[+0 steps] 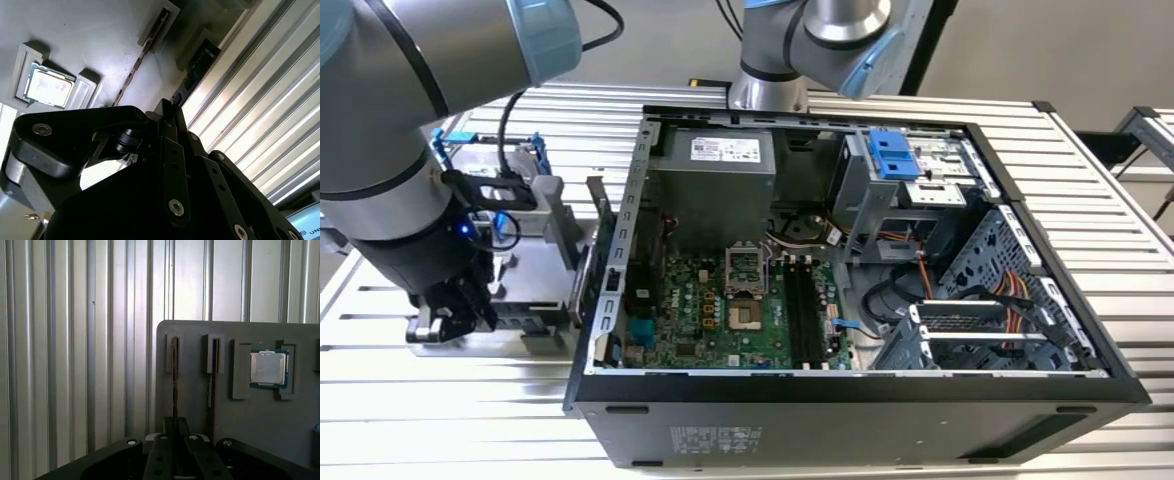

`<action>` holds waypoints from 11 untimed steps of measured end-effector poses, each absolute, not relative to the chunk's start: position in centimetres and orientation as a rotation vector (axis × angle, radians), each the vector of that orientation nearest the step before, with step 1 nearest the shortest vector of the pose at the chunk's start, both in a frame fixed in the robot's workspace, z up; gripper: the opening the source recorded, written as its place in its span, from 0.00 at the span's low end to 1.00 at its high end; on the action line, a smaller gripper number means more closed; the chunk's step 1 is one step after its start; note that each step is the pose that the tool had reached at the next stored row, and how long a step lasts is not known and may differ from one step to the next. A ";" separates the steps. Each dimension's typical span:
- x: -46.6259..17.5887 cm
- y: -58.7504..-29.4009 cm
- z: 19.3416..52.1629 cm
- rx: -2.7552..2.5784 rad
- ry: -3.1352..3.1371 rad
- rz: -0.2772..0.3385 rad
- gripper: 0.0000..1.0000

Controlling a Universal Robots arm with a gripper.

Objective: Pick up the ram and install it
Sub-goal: 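Pick up the ram and move it above insertion slot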

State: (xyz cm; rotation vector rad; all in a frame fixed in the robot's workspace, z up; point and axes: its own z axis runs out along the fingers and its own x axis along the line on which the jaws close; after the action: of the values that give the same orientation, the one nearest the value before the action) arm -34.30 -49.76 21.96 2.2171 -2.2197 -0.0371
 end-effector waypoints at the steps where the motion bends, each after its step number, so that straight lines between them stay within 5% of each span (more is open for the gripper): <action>1: -34.3 -49.8 22.0 2.217 -2.220 -0.037 0.00; 11: -34.3 -49.8 22.9 2.217 -2.219 -0.037 0.00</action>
State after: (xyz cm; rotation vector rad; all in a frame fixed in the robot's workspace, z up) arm -34.30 -49.75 22.86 2.2169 -2.2195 -0.0367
